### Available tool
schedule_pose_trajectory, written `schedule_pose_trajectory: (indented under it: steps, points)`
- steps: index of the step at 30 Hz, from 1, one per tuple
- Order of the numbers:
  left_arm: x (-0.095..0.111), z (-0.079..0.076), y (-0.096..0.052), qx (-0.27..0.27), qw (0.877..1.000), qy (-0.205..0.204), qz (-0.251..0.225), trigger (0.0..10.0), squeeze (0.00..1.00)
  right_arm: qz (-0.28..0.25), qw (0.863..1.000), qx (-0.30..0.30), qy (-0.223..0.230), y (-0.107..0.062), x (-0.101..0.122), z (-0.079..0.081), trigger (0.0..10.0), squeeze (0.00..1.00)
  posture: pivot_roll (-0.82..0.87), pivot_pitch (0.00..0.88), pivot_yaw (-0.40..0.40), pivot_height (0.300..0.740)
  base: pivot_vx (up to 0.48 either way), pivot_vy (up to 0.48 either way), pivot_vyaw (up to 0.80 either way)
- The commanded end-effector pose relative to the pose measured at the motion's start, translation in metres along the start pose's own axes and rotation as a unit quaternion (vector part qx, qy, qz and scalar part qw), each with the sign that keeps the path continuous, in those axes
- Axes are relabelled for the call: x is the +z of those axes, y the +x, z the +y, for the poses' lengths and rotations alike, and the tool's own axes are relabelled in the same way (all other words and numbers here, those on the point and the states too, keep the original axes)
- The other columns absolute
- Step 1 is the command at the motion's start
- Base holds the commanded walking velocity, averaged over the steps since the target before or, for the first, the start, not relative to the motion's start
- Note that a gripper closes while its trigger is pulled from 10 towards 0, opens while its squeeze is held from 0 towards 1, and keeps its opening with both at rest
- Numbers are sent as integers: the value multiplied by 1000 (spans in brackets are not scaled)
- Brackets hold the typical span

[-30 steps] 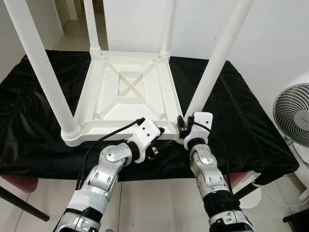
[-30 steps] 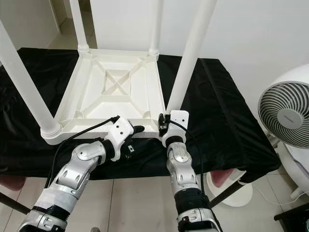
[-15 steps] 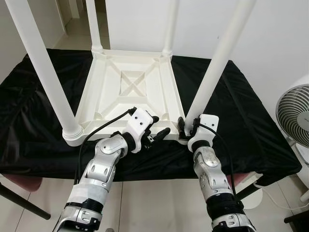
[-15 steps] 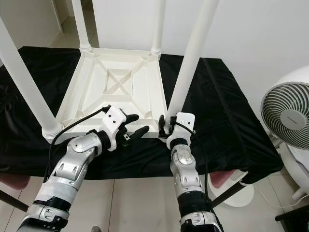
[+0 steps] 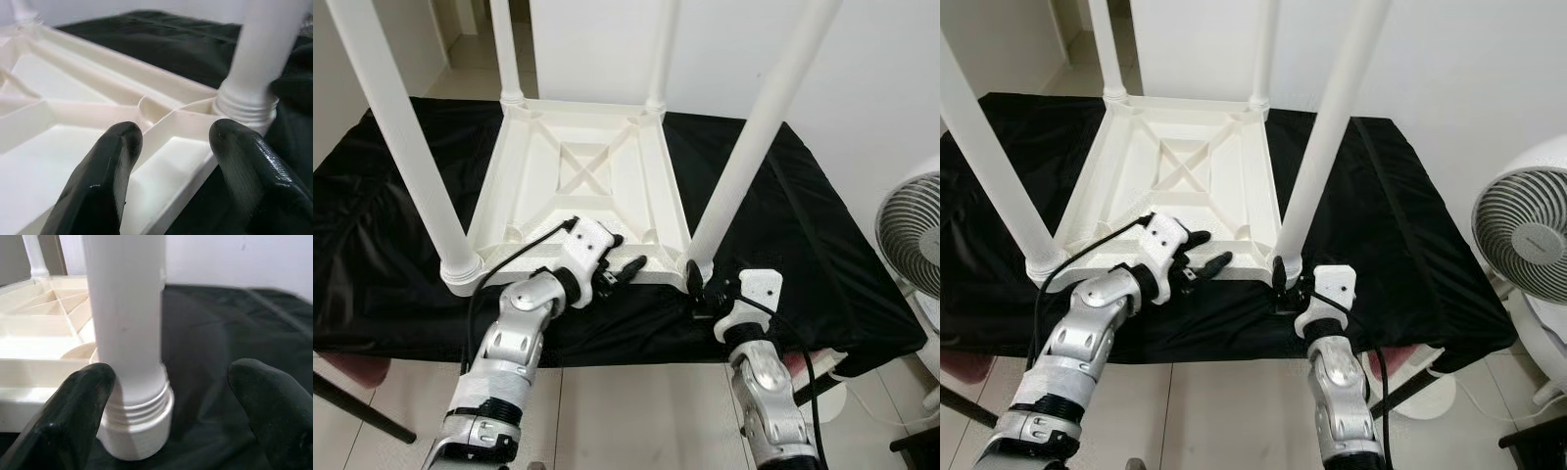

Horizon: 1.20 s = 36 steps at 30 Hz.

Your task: Building children table

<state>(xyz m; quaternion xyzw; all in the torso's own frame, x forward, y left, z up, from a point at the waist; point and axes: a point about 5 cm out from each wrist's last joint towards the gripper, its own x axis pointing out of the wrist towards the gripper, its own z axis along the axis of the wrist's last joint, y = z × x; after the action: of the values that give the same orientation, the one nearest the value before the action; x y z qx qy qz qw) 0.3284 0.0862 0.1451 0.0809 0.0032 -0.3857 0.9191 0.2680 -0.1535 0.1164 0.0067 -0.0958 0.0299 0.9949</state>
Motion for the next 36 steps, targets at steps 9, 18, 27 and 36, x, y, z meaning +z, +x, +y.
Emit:
schedule_pose_trajectory:
  steps: [9,18,27,36]
  points:
    - [-3,47,-1,292,956,-31,28,10000,0,-18,998,67,-7,-21,12,8,10000,0,49,27,-32,740,0,0,0]
    - [7,70,-5,365,929,-52,10,10000,0,-49,995,84,-20,-16,34,5,10000,0,40,38,-28,740,0,0,0]
    - [2,80,-18,427,901,-80,-14,10000,0,-95,993,73,-16,-3,62,3,10000,0,49,48,-41,740,0,0,0]
    - [4,80,-19,423,903,-75,-29,10000,0,-89,993,76,-11,-1,63,5,10000,0,60,51,-42,740,0,0,0]
